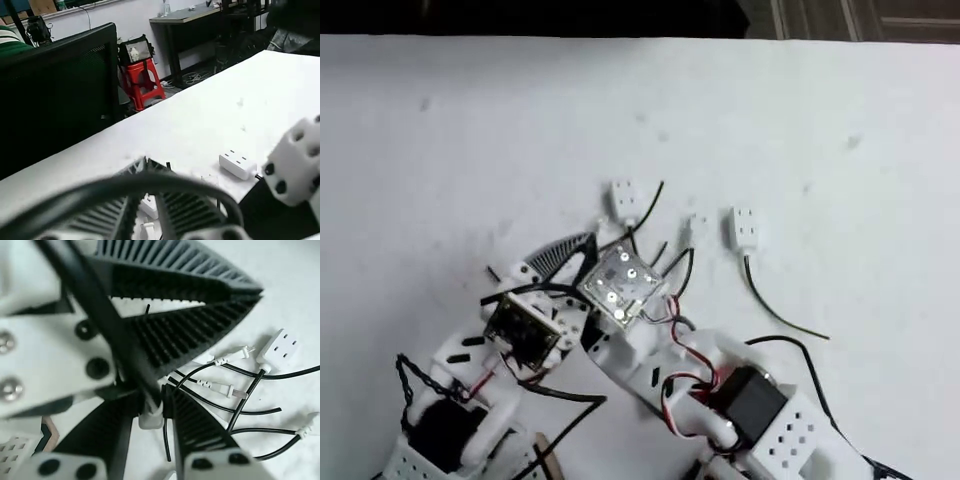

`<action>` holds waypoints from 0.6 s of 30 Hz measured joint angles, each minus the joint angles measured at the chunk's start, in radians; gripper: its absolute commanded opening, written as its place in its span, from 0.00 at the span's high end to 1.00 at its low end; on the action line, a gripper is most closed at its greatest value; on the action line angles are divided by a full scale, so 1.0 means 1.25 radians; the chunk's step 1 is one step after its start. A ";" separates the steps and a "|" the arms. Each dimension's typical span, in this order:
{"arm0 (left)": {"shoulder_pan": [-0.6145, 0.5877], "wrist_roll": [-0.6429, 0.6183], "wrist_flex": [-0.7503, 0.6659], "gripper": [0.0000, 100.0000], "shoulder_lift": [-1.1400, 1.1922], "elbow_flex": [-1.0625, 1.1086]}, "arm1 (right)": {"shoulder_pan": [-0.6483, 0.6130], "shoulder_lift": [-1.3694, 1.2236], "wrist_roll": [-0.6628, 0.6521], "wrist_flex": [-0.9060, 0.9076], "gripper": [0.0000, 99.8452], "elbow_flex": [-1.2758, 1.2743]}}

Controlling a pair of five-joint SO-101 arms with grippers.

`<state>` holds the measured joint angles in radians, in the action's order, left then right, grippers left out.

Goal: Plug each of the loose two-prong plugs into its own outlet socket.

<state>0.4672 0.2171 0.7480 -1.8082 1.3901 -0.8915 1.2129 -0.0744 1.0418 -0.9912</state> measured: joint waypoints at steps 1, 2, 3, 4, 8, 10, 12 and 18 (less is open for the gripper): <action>0.000 0.000 0.004 0.98 0.000 0.000 | 0.001 0.000 0.000 -0.006 0.98 -0.001; 0.000 0.000 0.009 0.98 0.000 0.000 | 0.011 0.000 0.000 -0.015 0.98 -0.001; 0.000 0.000 0.015 0.98 0.000 0.000 | 0.026 0.000 0.000 -0.022 0.98 -0.001; 0.000 0.000 0.018 0.98 0.001 -0.005 | 0.042 0.000 0.000 -0.029 0.98 -0.001; -0.085 0.000 0.055 0.98 0.000 -0.043 | 0.072 0.000 0.001 -0.039 0.98 -0.001; -0.167 0.000 0.087 0.98 0.000 -0.060 | 0.075 0.000 0.021 -0.055 0.98 -0.001; -0.248 0.000 0.113 0.98 -0.002 -0.070 | 0.076 -0.006 0.034 -0.081 0.98 -0.001; -0.490 0.000 0.191 0.98 -0.006 -0.071 | 0.082 -0.156 0.086 -0.194 0.98 -0.001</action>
<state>-0.1450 0.2171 0.9874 -1.8159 1.3011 -0.7887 1.0180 0.0330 0.7994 -0.9927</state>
